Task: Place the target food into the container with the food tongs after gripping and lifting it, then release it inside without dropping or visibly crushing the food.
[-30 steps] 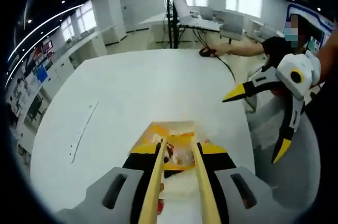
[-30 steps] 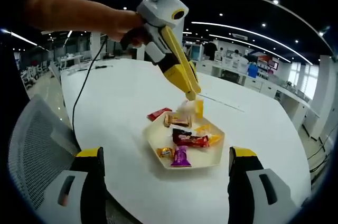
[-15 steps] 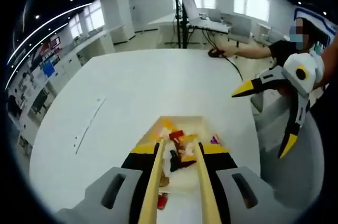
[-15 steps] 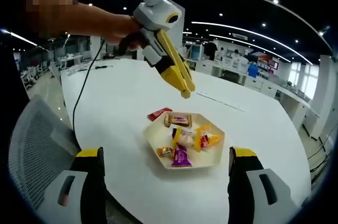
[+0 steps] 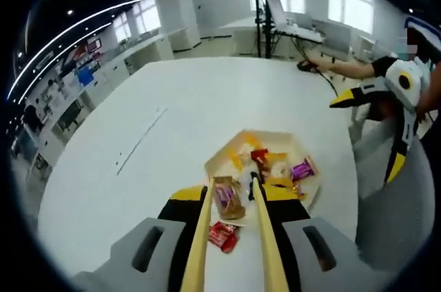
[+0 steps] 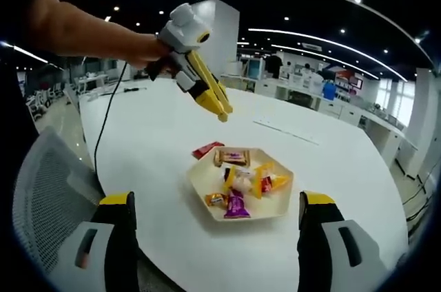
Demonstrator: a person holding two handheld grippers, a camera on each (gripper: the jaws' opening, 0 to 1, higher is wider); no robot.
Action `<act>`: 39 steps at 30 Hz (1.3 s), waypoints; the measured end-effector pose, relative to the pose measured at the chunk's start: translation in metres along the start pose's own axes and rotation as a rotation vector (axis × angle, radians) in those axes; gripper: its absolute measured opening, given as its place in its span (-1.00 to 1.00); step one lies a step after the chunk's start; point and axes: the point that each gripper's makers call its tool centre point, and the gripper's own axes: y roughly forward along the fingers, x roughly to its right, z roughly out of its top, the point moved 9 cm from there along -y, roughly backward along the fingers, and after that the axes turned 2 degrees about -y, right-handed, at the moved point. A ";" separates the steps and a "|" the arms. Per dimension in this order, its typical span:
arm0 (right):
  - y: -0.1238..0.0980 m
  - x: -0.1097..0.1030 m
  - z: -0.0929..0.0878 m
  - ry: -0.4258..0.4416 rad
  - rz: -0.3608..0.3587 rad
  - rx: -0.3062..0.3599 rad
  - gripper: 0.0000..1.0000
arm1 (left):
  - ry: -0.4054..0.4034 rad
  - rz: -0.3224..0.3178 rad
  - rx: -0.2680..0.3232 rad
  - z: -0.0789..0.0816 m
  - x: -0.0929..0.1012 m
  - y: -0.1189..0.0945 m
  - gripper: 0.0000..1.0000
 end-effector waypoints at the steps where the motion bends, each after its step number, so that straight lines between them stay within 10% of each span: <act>1: 0.000 0.000 0.000 0.003 -0.002 0.003 0.93 | -0.022 0.014 -0.006 -0.006 -0.002 0.000 -0.47; 26: 0.001 -0.001 0.000 0.006 0.016 -0.002 0.93 | -0.274 0.155 -0.130 -0.088 -0.025 0.037 -0.47; 39: 0.002 -0.001 -0.001 0.013 0.015 -0.007 0.93 | -0.294 0.177 -0.177 -0.092 -0.022 0.050 -0.47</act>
